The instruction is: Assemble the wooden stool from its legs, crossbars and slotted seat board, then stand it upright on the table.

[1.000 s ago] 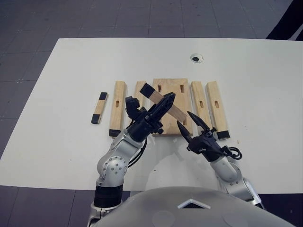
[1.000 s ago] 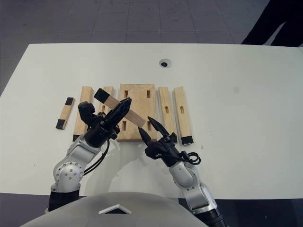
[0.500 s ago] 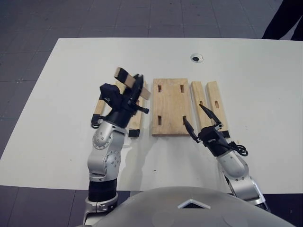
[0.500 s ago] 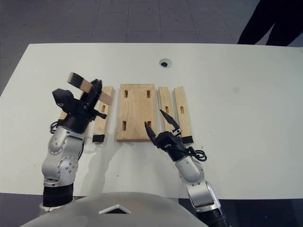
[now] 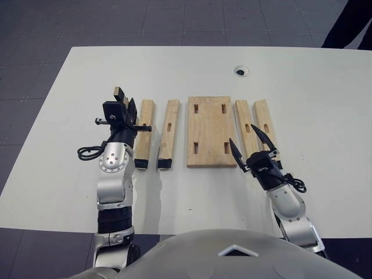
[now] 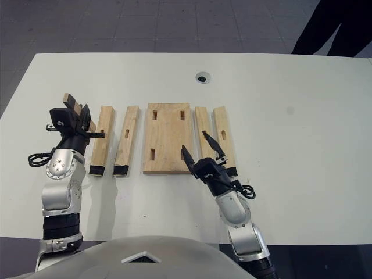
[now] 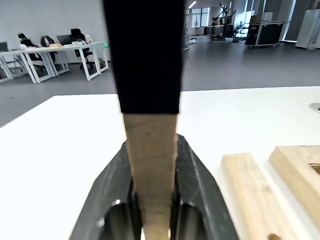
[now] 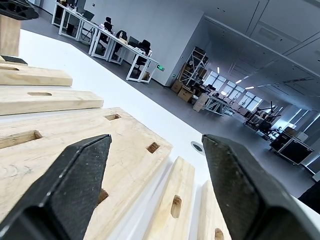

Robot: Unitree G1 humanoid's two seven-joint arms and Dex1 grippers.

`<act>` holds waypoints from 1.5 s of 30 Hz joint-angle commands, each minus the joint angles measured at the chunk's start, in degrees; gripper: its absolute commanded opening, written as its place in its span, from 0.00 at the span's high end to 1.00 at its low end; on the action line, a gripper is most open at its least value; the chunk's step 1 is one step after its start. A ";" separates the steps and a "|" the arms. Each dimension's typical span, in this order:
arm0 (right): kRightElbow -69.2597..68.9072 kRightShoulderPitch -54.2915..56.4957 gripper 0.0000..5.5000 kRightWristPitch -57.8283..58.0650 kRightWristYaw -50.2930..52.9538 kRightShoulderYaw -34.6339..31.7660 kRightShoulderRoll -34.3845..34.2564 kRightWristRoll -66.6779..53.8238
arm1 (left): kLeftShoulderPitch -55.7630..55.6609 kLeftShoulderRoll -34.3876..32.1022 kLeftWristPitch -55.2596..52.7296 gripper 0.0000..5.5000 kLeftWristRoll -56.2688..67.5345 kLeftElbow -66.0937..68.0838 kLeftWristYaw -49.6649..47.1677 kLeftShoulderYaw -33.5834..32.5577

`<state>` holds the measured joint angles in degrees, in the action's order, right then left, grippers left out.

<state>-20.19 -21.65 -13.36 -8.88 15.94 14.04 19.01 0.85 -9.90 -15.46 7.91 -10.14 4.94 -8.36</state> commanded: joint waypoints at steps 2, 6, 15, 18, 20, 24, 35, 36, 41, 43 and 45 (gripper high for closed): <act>1.82 0.02 0.39 2.83 2.63 -1.65 -0.45 2.90 | -2.99 0.89 -4.87 0.92 5.80 -0.80 2.53 -1.25; 3.58 0.71 0.39 4.64 4.45 -3.88 -0.68 3.20 | -3.57 0.85 -7.09 0.92 8.26 -2.56 2.74 -1.70; 4.00 0.95 0.39 4.74 4.80 -4.42 -0.64 3.20 | -2.18 -0.64 -8.03 0.92 5.57 -3.06 1.32 -1.32; 4.03 1.01 0.39 4.70 4.83 -4.47 -0.59 3.24 | -1.18 -0.37 -7.85 0.92 4.42 -4.02 1.12 -0.46; 4.08 1.04 0.39 4.65 4.88 -4.50 -0.55 3.27 | -0.46 0.02 -7.74 0.92 3.99 -4.11 1.13 -0.05; 3.99 0.94 0.39 4.56 4.89 -4.59 -0.40 3.34 | 0.69 0.12 -7.33 0.92 3.01 -3.96 0.77 0.29; 3.71 0.37 0.39 4.17 5.14 -4.87 -0.04 3.69 | 1.17 0.43 -3.47 0.92 -1.78 -2.49 -1.03 1.55; 3.67 0.26 0.39 4.10 5.16 -4.89 -0.01 3.73 | 1.22 0.62 -3.17 0.92 -2.06 -2.30 -1.07 1.76; 3.76 0.15 0.39 3.94 5.24 -4.93 0.05 3.85 | 1.20 1.09 -1.95 0.92 -2.95 -1.50 -1.29 2.14; 3.83 0.14 0.39 3.91 5.25 -4.96 0.06 3.82 | 1.22 1.22 -1.99 0.92 -2.86 -1.24 -1.07 2.30; 3.83 0.15 0.39 3.88 5.27 -5.03 0.07 3.78 | 1.36 1.51 -1.92 0.92 -2.86 -0.73 -0.84 2.53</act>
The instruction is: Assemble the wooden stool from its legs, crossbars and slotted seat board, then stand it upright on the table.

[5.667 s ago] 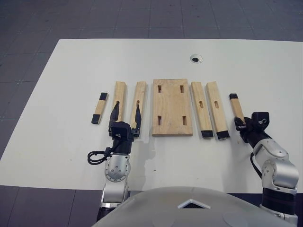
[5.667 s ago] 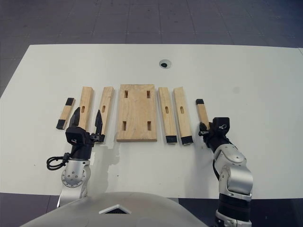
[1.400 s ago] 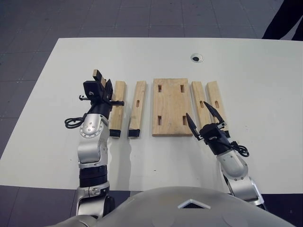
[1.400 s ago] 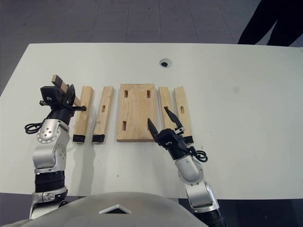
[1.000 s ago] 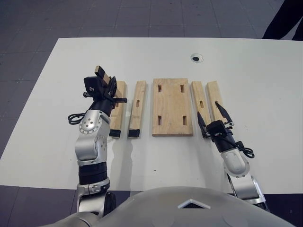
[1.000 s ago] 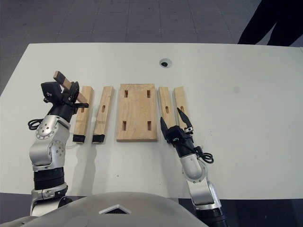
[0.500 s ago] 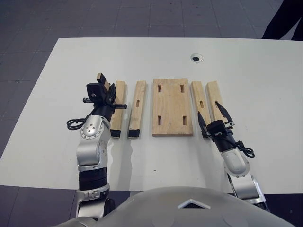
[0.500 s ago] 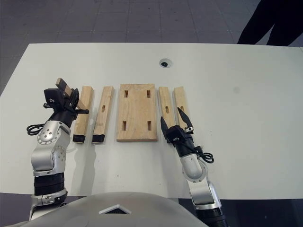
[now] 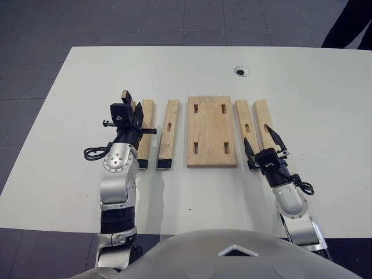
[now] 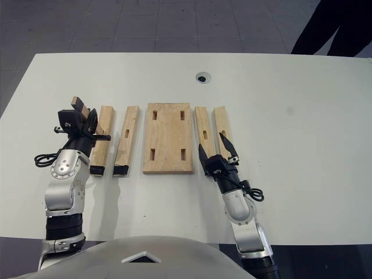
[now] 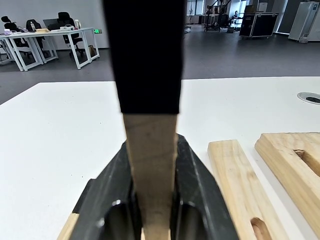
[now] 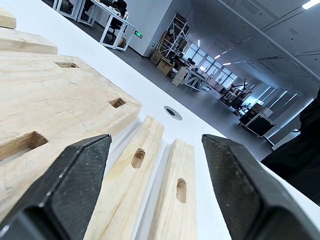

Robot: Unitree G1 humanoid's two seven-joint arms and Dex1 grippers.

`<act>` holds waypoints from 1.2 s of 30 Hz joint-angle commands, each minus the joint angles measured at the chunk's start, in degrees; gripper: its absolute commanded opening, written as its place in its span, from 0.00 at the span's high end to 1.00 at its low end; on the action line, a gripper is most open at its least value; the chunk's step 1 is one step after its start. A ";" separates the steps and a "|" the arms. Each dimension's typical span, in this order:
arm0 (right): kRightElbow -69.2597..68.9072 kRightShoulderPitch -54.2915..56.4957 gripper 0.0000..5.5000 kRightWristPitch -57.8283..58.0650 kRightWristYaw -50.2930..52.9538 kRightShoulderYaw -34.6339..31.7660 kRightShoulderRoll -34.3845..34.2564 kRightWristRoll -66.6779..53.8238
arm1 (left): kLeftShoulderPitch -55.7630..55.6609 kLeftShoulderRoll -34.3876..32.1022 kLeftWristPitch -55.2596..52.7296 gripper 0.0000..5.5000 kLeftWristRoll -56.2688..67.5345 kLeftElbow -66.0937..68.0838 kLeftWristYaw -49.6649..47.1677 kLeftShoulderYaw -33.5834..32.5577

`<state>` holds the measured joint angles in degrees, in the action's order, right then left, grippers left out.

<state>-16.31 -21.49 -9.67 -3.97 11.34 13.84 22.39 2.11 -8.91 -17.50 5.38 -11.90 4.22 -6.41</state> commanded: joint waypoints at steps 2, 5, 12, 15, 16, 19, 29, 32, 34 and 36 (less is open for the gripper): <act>-0.07 -0.02 0.39 0.14 0.37 -0.51 0.30 0.34 | 0.11 0.61 0.39 0.92 -0.51 1.49 -0.13 0.69; -0.28 -0.25 0.39 0.10 0.42 -0.68 0.31 0.17 | -0.10 0.14 0.85 0.92 -1.22 3.01 -0.18 0.69; -0.99 -0.80 0.39 0.00 0.42 -1.33 0.31 -0.20 | 0.78 0.01 2.14 0.92 -2.83 4.60 0.24 1.91; -1.35 -1.24 0.39 -0.01 0.53 -1.53 0.10 -0.26 | 1.60 -0.79 2.77 0.92 -4.07 4.58 0.26 2.43; -1.50 -1.39 0.39 0.02 0.60 -1.54 0.01 -0.23 | 1.77 -0.95 2.96 0.92 -4.35 4.33 0.15 2.28; -1.67 -1.48 0.39 0.07 0.60 -1.59 -0.10 -0.23 | 2.27 -1.37 2.62 0.92 -4.09 3.47 0.32 1.38; -2.09 -1.65 0.39 -0.11 0.77 -1.66 -0.41 -0.44 | 5.39 -5.94 -6.10 0.92 -2.28 2.70 8.17 3.99; -2.22 -1.56 0.39 -0.04 0.81 -1.68 -0.47 -0.55 | 5.52 -6.11 -6.68 0.92 -1.79 3.93 8.64 3.74; -2.11 -1.27 0.39 -0.07 0.61 -1.90 -0.29 -0.82 | 6.25 -5.70 -6.60 0.92 -1.59 4.55 8.43 3.80; -1.99 -1.11 0.39 -0.10 0.53 -2.08 -0.17 -0.98 | 6.47 -5.27 -6.25 0.92 -1.44 4.92 8.00 3.64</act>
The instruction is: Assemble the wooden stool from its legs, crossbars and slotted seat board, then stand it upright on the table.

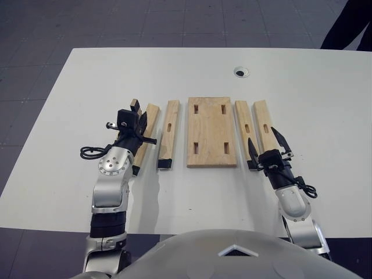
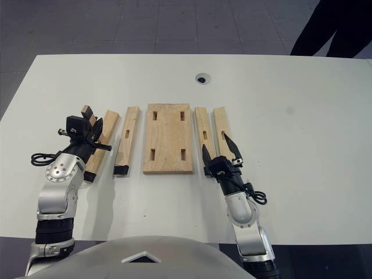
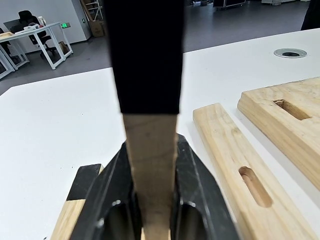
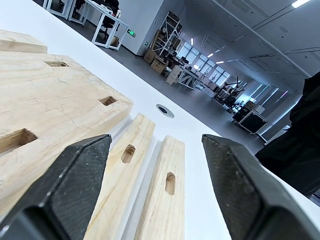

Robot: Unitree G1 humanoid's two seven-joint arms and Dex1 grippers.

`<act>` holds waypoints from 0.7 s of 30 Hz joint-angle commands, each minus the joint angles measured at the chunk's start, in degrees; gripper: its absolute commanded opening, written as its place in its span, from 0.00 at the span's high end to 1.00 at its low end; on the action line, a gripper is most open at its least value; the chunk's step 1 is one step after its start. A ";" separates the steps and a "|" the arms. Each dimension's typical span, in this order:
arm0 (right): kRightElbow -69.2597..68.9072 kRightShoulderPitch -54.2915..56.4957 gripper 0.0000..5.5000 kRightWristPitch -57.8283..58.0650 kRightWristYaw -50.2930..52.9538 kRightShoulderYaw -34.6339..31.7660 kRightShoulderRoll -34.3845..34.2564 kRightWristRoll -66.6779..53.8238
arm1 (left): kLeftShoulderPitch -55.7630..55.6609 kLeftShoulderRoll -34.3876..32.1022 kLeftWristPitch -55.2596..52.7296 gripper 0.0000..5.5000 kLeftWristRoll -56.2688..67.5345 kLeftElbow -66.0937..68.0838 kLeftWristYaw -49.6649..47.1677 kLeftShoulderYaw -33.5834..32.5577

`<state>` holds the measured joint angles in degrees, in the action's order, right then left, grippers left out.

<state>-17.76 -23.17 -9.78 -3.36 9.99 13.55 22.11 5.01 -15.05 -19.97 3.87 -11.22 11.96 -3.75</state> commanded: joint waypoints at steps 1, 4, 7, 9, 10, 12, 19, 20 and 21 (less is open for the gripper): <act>-0.47 0.61 0.39 -0.02 -0.09 -0.79 0.15 -0.74 | 3.47 1.03 -3.60 0.92 0.14 4.36 0.02 0.80; -0.11 0.77 0.39 -0.15 -0.22 -0.97 0.29 -0.82 | 2.55 2.45 -2.78 0.92 0.95 4.06 -1.41 -0.51; 0.17 0.89 0.39 -0.19 -0.30 -1.05 0.48 -0.84 | 0.94 4.70 -0.99 0.92 1.46 2.99 -4.10 -2.15; 0.39 0.89 0.39 -0.22 -0.30 -0.90 0.61 -0.74 | -0.37 6.18 0.90 0.92 1.57 1.58 -6.24 -3.07; 0.46 0.90 0.39 -0.22 -0.32 -0.82 0.68 -0.70 | -0.87 6.76 1.63 0.92 1.58 0.69 -7.09 -3.42; 0.57 0.97 0.39 -0.22 -0.36 -0.76 0.76 -0.66 | -1.45 7.28 2.55 0.92 1.38 -0.58 -8.09 -3.73; 0.84 0.87 0.39 -0.21 -0.36 -0.52 0.95 -0.41 | -3.79 5.52 1.58 0.92 1.30 -8.62 -9.41 -5.74; 0.87 0.77 0.39 -0.21 -0.32 -0.41 0.93 -0.33 | -4.09 5.19 0.95 0.92 1.33 -10.29 -9.29 -5.90; 0.92 0.71 0.39 -0.21 -0.29 -0.32 0.90 -0.26 | -4.29 4.93 0.61 0.92 1.20 -11.51 -9.21 -5.94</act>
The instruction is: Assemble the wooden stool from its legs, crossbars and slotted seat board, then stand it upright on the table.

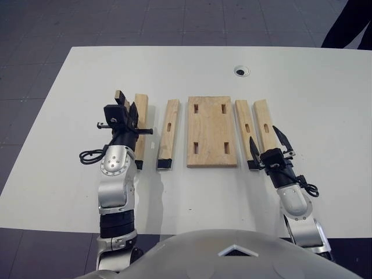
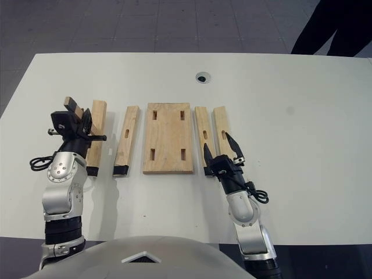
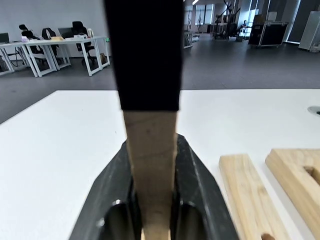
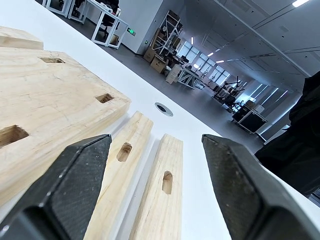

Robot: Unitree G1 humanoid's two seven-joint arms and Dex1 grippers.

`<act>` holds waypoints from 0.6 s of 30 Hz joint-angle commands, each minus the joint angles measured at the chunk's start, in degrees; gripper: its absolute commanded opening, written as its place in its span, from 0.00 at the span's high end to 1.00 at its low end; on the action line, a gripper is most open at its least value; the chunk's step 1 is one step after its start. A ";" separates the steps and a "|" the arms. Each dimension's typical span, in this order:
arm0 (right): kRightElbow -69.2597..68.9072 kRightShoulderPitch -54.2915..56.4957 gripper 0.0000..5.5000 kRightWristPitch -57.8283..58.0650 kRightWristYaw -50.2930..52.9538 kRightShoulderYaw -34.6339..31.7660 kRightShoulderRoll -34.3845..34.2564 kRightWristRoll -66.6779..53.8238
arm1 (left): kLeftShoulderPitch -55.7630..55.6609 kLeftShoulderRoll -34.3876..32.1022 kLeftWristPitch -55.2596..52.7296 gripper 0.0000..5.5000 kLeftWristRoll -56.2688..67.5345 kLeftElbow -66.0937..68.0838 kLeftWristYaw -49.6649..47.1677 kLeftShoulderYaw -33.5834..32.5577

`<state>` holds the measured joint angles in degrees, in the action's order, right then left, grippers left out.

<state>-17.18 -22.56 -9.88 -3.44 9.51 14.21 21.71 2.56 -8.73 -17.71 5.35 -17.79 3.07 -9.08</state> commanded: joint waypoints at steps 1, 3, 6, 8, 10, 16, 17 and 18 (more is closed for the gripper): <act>0.32 0.03 0.39 -0.09 -0.21 0.26 0.22 0.19 | -1.97 -1.55 -2.18 0.92 -0.27 -5.93 -0.30 -0.67; 0.20 -0.06 0.39 -0.02 -0.23 0.38 0.20 0.25 | -1.93 -1.74 -2.98 0.92 -0.28 -6.87 -0.22 -0.64; 0.03 -0.17 0.39 0.04 -0.16 0.42 0.21 0.26 | -0.61 -1.38 -3.63 0.92 -0.29 -4.71 0.38 0.08; -0.04 -0.20 0.39 0.08 -0.15 0.45 0.24 0.25 | 0.76 -0.63 -3.79 0.92 -0.12 -2.98 0.75 0.97; -0.33 -0.39 0.39 0.13 -0.24 0.38 0.34 0.18 | 2.01 -0.27 -3.41 0.92 -0.54 -1.63 0.70 1.79; -0.86 -0.83 0.39 0.22 -0.38 0.07 0.60 -0.04 | 6.54 0.48 0.40 0.92 -3.77 8.74 0.30 5.58; -0.92 -0.81 0.39 0.22 -0.47 0.03 0.67 -0.11 | 7.73 0.83 1.43 0.92 -4.41 10.41 0.13 6.40; -0.99 -0.81 0.39 0.26 -0.54 -0.07 0.75 -0.17 | 8.76 1.18 2.34 0.92 -4.78 11.22 0.04 6.97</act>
<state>-17.41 -23.38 -9.86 -3.49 9.92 14.49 21.78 7.74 -8.69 -14.18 1.53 -10.92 3.17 -4.12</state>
